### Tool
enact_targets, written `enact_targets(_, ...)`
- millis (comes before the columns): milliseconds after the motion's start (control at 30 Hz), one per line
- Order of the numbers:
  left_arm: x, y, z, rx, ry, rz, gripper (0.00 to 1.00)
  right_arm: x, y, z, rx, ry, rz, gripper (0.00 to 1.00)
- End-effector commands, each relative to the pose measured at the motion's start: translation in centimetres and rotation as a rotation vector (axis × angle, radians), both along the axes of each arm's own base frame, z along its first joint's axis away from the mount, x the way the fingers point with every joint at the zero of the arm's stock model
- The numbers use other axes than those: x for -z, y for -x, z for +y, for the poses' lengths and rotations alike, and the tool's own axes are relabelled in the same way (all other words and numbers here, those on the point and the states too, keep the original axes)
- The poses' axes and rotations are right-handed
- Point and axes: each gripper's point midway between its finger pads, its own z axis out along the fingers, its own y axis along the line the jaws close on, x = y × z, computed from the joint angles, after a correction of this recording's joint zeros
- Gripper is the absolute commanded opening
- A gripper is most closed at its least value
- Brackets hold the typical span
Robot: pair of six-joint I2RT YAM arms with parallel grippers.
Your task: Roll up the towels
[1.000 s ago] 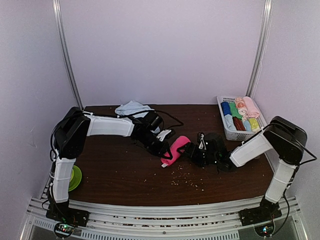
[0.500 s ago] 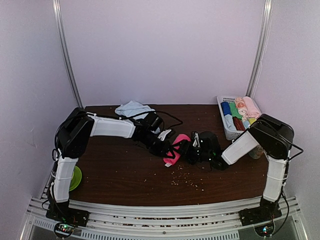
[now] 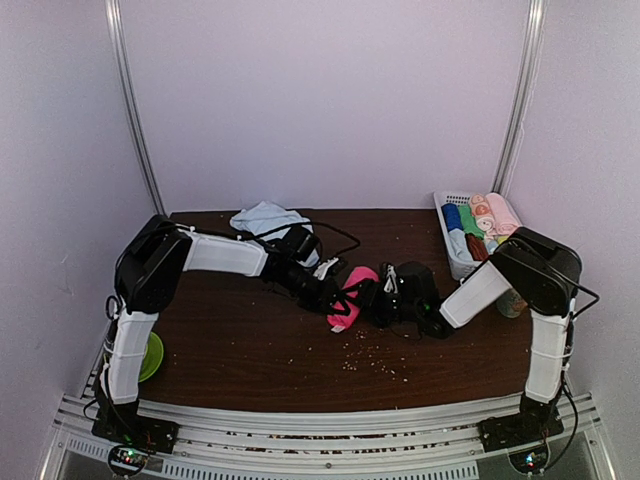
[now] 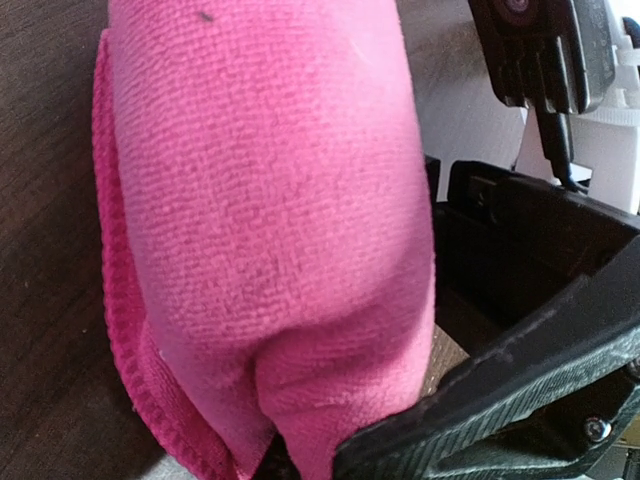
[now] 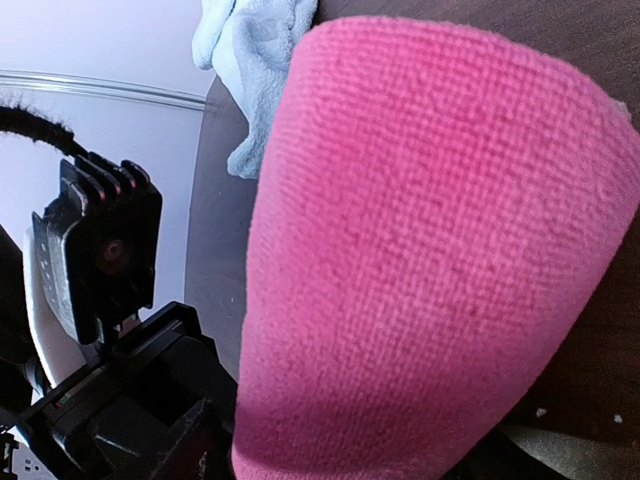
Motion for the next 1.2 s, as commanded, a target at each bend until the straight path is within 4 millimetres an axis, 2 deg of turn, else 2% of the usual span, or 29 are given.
enact_targets(0, 5.7, 0.7, 1.7, -0.04, -0.119, 0.082, 0.0, 1.3, 0.0, 1.2, -0.052, 0.021, 0.036, 0.75)
enact_targets(233, 6.2, 1.1, 1.7, -0.024, -0.1, 0.116, 0.0, 1.8, -0.8, 1.7, -0.06, 0.07, 0.043, 0.72)
enact_targets(367, 6.3, 0.9, 1.9, -0.022, -0.088, 0.125, 0.0, 2.4, -0.9, 2.0, -0.073, 0.093, 0.056, 0.63)
enact_targets(500, 6.1, 0.8, 2.0, -0.018, -0.075, 0.128, 0.0, 3.0, -0.9, 2.4, -0.089, 0.107, 0.069, 0.38)
enact_targets(600, 5.2, 0.9, 1.9, -0.003, -0.053, 0.126, 0.11, 3.2, -0.9, 2.7, -0.104, 0.115, 0.076, 0.13)
enact_targets(667, 4.0, 0.7, 2.1, 0.01, -0.043, 0.098, 0.2, 2.9, -1.1, 2.8, -0.113, 0.121, 0.072, 0.0)
enact_targets(900, -1.9, -0.4, 4.4, 0.041, -0.034, -0.061, 0.45, 0.5, -1.2, 2.2, -0.154, 0.243, 0.013, 0.0)
enact_targets(1000, -4.8, -1.3, 6.1, 0.054, -0.034, -0.148, 0.5, -1.3, -1.6, 1.4, -0.177, 0.314, -0.028, 0.0)
enact_targets(1167, -8.3, -3.0, 9.9, 0.047, -0.063, -0.286, 0.57, -5.0, -2.8, -0.3, -0.217, 0.409, -0.107, 0.0)
